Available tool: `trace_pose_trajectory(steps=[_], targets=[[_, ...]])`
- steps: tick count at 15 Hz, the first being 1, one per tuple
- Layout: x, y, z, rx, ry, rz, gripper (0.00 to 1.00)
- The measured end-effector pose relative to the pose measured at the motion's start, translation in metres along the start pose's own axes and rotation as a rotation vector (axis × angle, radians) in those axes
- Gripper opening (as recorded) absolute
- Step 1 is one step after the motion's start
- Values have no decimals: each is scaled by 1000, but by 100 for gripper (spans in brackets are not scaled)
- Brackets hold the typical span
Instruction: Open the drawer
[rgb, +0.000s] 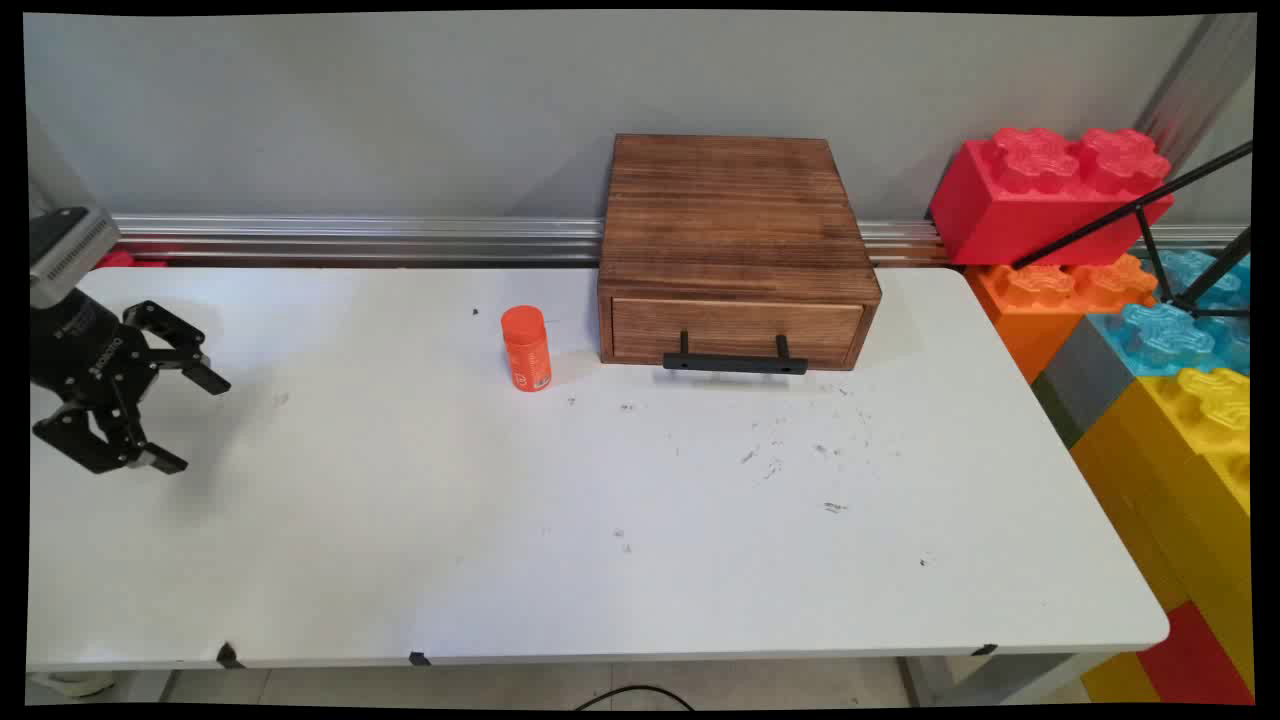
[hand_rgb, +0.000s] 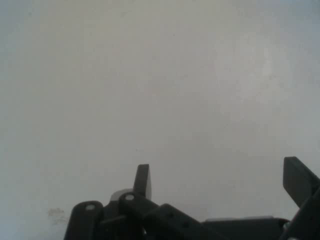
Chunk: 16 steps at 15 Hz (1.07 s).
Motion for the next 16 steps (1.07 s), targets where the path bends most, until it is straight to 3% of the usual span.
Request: trace_pose_trajectory(steps=[3, 8, 16], targets=[[17, -7, 4, 7, -17, -19, 100], [73, -19, 10, 18, 5, -30, 100], [222, -39, 33, 48, 107, 3, 100]])
